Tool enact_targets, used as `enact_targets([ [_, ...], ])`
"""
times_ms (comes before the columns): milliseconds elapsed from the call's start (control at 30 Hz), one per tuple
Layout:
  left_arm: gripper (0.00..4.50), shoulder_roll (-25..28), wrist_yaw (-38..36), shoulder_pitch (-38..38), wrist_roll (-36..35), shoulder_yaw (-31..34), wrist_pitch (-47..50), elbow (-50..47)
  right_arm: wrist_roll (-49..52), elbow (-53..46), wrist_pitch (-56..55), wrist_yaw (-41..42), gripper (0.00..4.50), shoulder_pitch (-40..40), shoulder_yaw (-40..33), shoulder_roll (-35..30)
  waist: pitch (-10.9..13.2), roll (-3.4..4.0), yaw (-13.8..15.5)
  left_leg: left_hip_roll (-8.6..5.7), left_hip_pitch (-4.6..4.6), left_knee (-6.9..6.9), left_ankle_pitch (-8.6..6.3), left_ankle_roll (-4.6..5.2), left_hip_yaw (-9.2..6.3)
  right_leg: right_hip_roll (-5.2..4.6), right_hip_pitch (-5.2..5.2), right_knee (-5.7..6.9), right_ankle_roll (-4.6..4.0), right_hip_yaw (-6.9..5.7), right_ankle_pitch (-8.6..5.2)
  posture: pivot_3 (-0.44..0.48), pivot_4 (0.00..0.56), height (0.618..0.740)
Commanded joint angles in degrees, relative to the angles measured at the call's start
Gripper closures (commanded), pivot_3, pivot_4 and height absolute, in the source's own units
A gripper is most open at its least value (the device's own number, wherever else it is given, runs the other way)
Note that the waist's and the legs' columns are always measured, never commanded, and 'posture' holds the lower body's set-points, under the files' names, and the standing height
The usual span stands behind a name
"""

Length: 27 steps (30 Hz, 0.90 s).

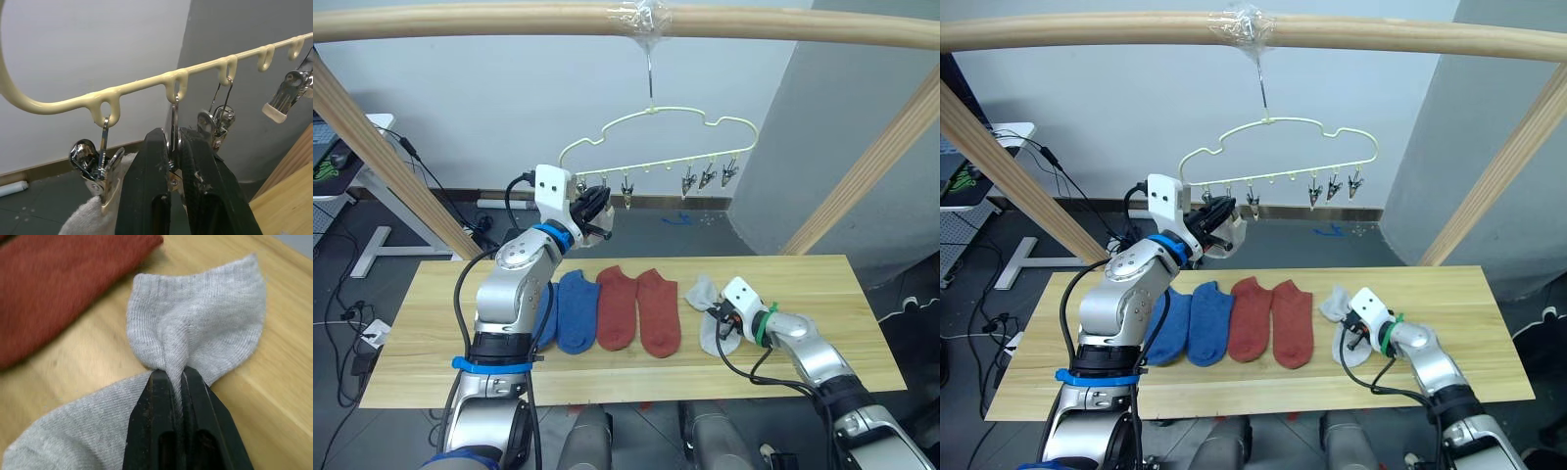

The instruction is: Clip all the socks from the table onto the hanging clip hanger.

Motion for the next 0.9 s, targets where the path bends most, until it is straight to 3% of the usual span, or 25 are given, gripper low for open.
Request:
enact_targets([
  [33,4.44,0.31,0.38,-0.72,-6.07,4.06,7.16,-1.53,-3.26,-8.79,-7.45,2.06,4.48,1.28,0.82,-3.76,0.00,0.00,-0.30,0.00,0.00,0.00,0.00,0.00,0.00,0.00,0.00,-0.01,0.01,0.00,-0.01,0.041,0.223,0.740],
  [267,4.44,-2.02,8.00,-5.26,-28.10,18.55,31.02,2.33,-7.50,-28.02,-13.22,4.02,4.48,0.55,2.65,-6.80,0.00,0.00,-1.43,0.02,0.05,0.00,0.00,0.00,0.01,0.02,-0.01,0.06,0.04,0.02,-0.01,0.032,0.225,0.740],
  [400,4.44,-2.94,12.82,-7.13,-36.78,23.94,38.48,4.88,-8.86,-32.30,-12.54,4.38,4.48,-2.27,4.08,-5.30,0.00,0.00,-1.37,0.01,0.02,0.04,0.00,-0.01,0.01,0.02,-0.01,0.04,0.06,0.02,0.01,0.024,0.224,0.740],
  [667,4.44,-3.07,17.04,-7.87,-46.40,26.14,42.93,5.36,-11.79,-32.56,-10.95,3.33,4.48,-8.55,6.08,-0.79,0.01,-0.01,-1.27,0.01,-0.01,0.03,0.06,-0.11,-0.01,0.01,-0.05,0.04,0.04,0.01,0.02,0.008,0.226,0.740],
  [900,4.44,-3.15,18.85,-6.79,-48.05,24.46,41.76,3.66,-11.97,-31.20,-10.00,3.37,4.48,-11.87,5.86,1.16,0.01,-0.01,-0.93,0.00,-0.08,0.02,0.13,-0.25,-0.05,-0.01,-0.06,-0.01,-0.03,-0.01,0.07,0.011,0.232,0.740],
])
